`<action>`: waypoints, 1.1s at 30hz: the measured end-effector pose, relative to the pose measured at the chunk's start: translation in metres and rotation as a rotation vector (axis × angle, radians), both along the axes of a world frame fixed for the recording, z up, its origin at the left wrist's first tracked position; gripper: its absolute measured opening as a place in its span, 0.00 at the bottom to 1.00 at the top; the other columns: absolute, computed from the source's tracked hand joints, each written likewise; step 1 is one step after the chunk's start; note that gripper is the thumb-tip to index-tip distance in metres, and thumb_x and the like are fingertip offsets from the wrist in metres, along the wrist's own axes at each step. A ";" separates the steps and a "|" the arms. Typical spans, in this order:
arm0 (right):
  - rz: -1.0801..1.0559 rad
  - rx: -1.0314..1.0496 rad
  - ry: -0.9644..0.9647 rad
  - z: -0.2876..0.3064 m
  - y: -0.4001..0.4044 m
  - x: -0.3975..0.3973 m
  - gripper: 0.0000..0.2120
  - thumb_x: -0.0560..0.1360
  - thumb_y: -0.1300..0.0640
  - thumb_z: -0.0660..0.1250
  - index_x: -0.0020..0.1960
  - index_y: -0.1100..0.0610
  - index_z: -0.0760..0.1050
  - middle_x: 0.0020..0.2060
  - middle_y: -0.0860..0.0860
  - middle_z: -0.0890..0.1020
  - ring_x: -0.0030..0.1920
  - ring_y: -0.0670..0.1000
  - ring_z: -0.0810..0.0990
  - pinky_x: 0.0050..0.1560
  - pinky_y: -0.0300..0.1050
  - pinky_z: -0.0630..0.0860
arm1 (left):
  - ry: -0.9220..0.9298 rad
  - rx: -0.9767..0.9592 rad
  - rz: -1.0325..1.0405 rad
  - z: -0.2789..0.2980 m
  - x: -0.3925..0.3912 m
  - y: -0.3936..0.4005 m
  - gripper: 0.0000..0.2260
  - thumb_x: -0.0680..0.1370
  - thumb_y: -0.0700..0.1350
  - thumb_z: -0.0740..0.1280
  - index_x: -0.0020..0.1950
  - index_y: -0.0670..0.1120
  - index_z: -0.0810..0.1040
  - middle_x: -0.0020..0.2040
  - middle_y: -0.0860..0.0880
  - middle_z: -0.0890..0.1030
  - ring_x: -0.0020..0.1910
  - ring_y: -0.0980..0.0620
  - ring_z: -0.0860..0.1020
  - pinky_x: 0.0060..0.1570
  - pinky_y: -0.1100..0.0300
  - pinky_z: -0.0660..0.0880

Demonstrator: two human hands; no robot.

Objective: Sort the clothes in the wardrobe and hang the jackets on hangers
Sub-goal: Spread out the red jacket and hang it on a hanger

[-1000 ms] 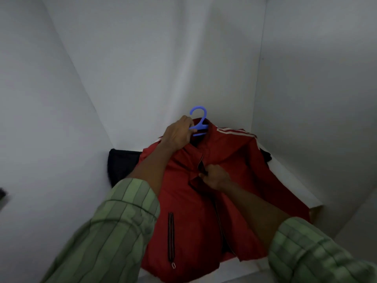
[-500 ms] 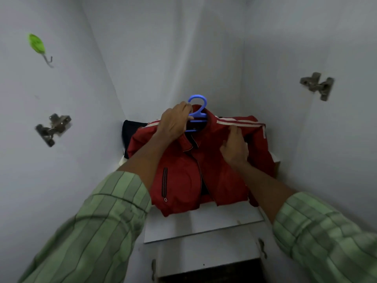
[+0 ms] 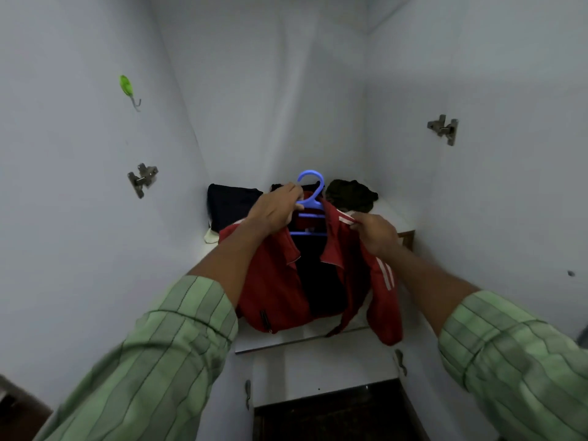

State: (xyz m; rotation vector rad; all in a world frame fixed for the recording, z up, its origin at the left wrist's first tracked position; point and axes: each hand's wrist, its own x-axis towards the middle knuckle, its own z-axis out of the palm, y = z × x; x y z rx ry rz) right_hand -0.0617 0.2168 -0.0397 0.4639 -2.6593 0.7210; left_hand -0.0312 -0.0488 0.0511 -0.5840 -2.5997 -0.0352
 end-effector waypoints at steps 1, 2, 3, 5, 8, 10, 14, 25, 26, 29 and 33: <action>0.034 0.012 -0.009 -0.002 0.003 0.012 0.10 0.82 0.54 0.61 0.54 0.48 0.81 0.49 0.50 0.85 0.50 0.56 0.82 0.47 0.53 0.79 | -0.005 0.015 0.004 -0.005 0.012 0.001 0.06 0.83 0.47 0.65 0.54 0.45 0.72 0.53 0.47 0.76 0.49 0.43 0.77 0.42 0.44 0.75; 0.061 0.026 -0.004 -0.005 0.007 0.023 0.11 0.82 0.56 0.60 0.54 0.49 0.81 0.49 0.50 0.86 0.49 0.56 0.83 0.48 0.54 0.80 | 0.002 0.032 0.011 -0.011 0.023 0.002 0.06 0.83 0.46 0.65 0.54 0.44 0.72 0.53 0.47 0.76 0.50 0.43 0.76 0.41 0.46 0.74; 0.083 0.033 0.009 -0.007 0.010 0.035 0.13 0.82 0.58 0.59 0.54 0.50 0.82 0.48 0.50 0.86 0.48 0.54 0.83 0.47 0.54 0.80 | 0.009 0.045 0.021 -0.017 0.034 0.005 0.06 0.83 0.46 0.65 0.55 0.44 0.73 0.53 0.46 0.76 0.50 0.43 0.77 0.39 0.48 0.71; 0.090 0.033 0.034 -0.014 0.016 0.056 0.14 0.81 0.63 0.59 0.50 0.52 0.82 0.44 0.50 0.86 0.44 0.53 0.83 0.44 0.52 0.80 | 0.009 0.038 0.055 -0.025 0.054 0.011 0.07 0.83 0.46 0.65 0.56 0.44 0.74 0.54 0.46 0.76 0.51 0.44 0.77 0.38 0.50 0.67; 0.026 -0.010 -0.052 -0.025 0.026 0.080 0.16 0.78 0.71 0.61 0.48 0.55 0.84 0.43 0.53 0.86 0.43 0.54 0.83 0.40 0.45 0.77 | -0.013 0.010 0.111 -0.035 0.075 0.015 0.09 0.83 0.48 0.65 0.59 0.44 0.74 0.57 0.47 0.76 0.52 0.43 0.78 0.38 0.49 0.69; -0.001 -0.015 -0.122 -0.031 0.037 0.090 0.14 0.77 0.71 0.64 0.52 0.57 0.85 0.44 0.53 0.86 0.43 0.52 0.83 0.39 0.38 0.75 | -0.037 0.010 0.139 -0.042 0.085 0.016 0.09 0.83 0.49 0.65 0.58 0.45 0.74 0.57 0.47 0.76 0.52 0.43 0.78 0.39 0.47 0.71; -0.009 0.087 -0.177 -0.038 0.050 0.109 0.10 0.75 0.63 0.69 0.54 0.55 0.84 0.46 0.53 0.86 0.45 0.52 0.83 0.48 0.48 0.83 | -0.072 0.057 0.143 -0.055 0.101 0.022 0.07 0.82 0.46 0.66 0.56 0.45 0.73 0.56 0.47 0.76 0.52 0.42 0.79 0.40 0.48 0.73; -0.027 0.168 -0.535 -0.062 0.070 0.110 0.16 0.72 0.60 0.77 0.59 0.58 0.81 0.48 0.54 0.86 0.45 0.54 0.86 0.50 0.50 0.85 | -0.257 0.152 0.118 -0.040 0.105 0.022 0.03 0.81 0.43 0.61 0.48 0.49 0.70 0.50 0.49 0.75 0.47 0.51 0.79 0.40 0.54 0.68; 0.003 0.176 -0.550 -0.057 0.074 0.108 0.14 0.72 0.62 0.77 0.57 0.58 0.81 0.47 0.55 0.86 0.43 0.53 0.87 0.46 0.48 0.85 | -0.226 0.114 0.117 -0.037 0.107 0.025 0.05 0.82 0.47 0.58 0.49 0.49 0.72 0.49 0.49 0.76 0.46 0.52 0.78 0.41 0.55 0.68; 0.114 0.154 -0.610 -0.041 0.090 0.104 0.13 0.72 0.66 0.77 0.55 0.58 0.82 0.46 0.56 0.86 0.39 0.51 0.87 0.37 0.40 0.83 | -0.059 -0.090 0.075 -0.038 0.107 0.020 0.14 0.83 0.56 0.56 0.52 0.48 0.75 0.48 0.50 0.78 0.46 0.54 0.78 0.47 0.55 0.71; 0.118 -0.026 -0.659 -0.029 0.110 0.091 0.09 0.72 0.67 0.76 0.52 0.63 0.84 0.44 0.57 0.87 0.41 0.55 0.88 0.37 0.41 0.82 | -0.200 -0.083 0.100 -0.054 0.094 0.000 0.16 0.78 0.57 0.51 0.55 0.53 0.74 0.51 0.51 0.73 0.50 0.51 0.76 0.53 0.50 0.74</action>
